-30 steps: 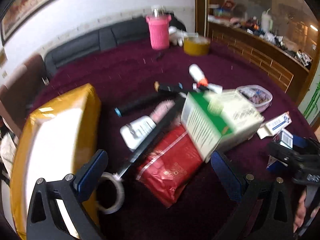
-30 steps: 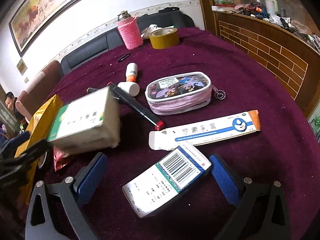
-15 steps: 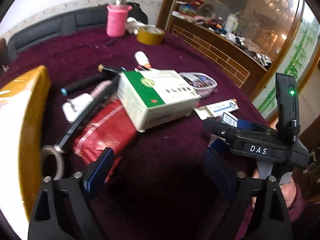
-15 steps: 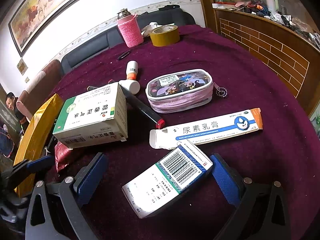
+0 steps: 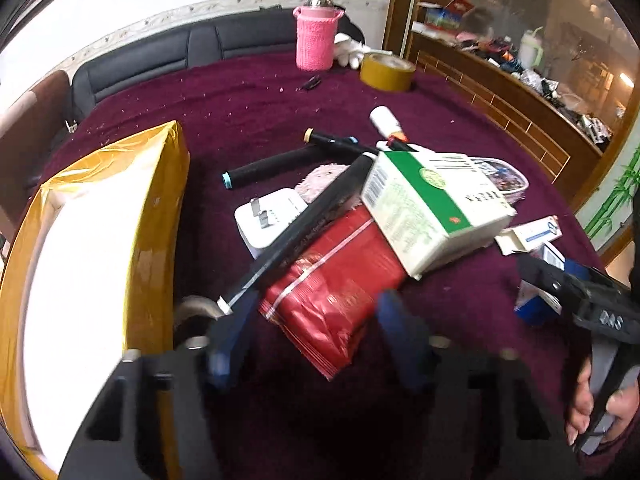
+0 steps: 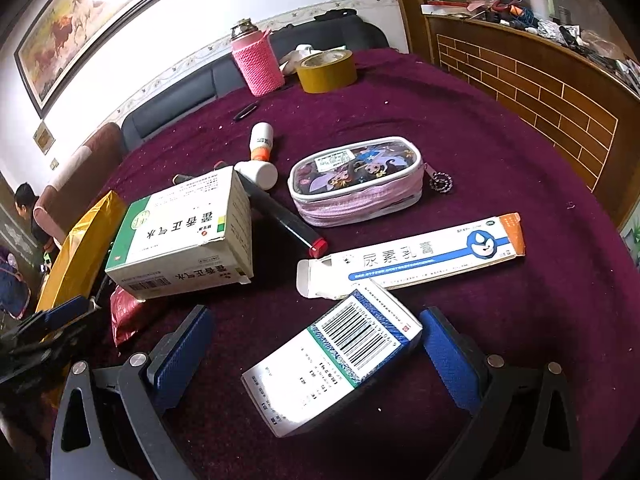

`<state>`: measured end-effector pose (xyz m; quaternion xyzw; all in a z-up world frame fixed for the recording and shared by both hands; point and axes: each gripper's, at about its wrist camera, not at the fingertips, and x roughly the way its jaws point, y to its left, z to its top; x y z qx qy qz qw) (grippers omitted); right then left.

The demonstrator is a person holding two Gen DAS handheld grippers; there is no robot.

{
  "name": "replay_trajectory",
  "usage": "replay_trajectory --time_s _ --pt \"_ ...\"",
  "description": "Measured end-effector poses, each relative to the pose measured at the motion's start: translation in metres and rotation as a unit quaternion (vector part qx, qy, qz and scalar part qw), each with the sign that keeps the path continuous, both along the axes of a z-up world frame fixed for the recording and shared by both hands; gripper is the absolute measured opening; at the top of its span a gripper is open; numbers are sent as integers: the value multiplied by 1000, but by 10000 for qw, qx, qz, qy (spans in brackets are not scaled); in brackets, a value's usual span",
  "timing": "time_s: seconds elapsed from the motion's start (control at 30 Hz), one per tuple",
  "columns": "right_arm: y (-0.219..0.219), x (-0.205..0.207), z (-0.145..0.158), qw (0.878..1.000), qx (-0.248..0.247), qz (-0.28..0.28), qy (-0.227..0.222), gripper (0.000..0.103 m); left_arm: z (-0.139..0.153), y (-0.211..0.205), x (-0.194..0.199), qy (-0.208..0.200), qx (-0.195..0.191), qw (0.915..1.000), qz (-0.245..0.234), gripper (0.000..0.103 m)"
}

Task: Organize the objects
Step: 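Grasp the black marker in the pile with the left gripper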

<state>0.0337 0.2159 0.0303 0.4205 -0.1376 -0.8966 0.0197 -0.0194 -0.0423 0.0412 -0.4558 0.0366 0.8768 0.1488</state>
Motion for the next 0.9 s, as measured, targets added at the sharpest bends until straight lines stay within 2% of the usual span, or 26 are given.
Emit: replay_trajectory --time_s 0.17,0.23,0.33,0.4,0.43,0.53,0.77,0.9 --pt "0 0 0 10000 -28 -24 8 103 -1 1 -30 -196 -268 9994 -15 50" --pt "0 0 0 10000 -37 -25 4 103 -6 6 -41 -330 -505 9982 43 50" --pt "0 -1 0 10000 -44 -2 1 103 -7 13 -48 -417 -522 9977 144 50" --pt "-1 0 -1 10000 -38 17 -15 103 -7 17 -47 -386 -530 9977 152 46" --pt "-1 -1 -1 10000 -37 32 -35 103 -7 18 -47 -374 -492 9980 127 33" --pt "-1 -1 -2 10000 -58 37 -70 103 -5 21 -41 -288 -405 9988 -20 15" --pt "4 -3 -4 9997 -193 -4 -119 103 0 9 -22 -278 102 9995 -50 14" --pt "6 -3 -4 9996 -254 -25 -136 103 8 -10 -10 -215 435 9987 124 14"
